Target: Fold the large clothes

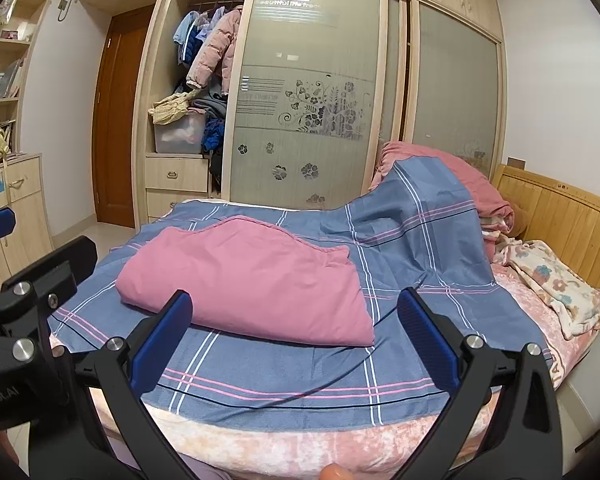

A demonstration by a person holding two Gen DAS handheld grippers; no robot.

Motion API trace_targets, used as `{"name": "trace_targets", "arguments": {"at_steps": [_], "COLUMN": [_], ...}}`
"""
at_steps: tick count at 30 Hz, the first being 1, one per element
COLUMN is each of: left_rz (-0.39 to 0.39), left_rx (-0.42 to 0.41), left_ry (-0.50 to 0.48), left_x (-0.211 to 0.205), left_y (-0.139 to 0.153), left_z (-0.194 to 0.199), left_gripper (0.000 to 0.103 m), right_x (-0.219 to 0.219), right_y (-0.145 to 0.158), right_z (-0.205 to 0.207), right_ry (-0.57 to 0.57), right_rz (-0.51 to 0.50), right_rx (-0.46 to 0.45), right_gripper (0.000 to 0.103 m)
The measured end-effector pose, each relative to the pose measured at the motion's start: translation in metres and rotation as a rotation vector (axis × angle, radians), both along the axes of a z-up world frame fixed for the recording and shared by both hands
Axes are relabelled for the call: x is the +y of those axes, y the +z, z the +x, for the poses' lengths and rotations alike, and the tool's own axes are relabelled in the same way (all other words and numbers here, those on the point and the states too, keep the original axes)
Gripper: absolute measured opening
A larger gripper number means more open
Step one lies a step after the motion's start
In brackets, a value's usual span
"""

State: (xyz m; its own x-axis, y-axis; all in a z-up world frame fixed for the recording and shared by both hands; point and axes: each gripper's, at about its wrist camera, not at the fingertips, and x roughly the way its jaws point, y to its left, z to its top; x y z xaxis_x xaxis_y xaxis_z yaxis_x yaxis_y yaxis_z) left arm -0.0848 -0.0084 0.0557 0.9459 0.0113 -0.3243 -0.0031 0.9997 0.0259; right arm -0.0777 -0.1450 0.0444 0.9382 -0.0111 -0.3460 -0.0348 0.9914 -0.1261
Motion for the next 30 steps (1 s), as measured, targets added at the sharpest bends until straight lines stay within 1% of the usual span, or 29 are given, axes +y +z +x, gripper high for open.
{"name": "trace_targets", "arguments": {"at_steps": [30], "left_rz": [0.017], "left_rx": [0.017], "left_ry": [-0.016], "left_x": [-0.0062], "left_y": [-0.0037], "left_z": [0.0024], "left_gripper": [0.101], "right_x": [0.003], "right_y": [0.001], "right_z": [-0.0053], "right_ry": [0.013], "right_rz": [0.015], "right_rx": [0.002], "right_gripper": [0.102]}}
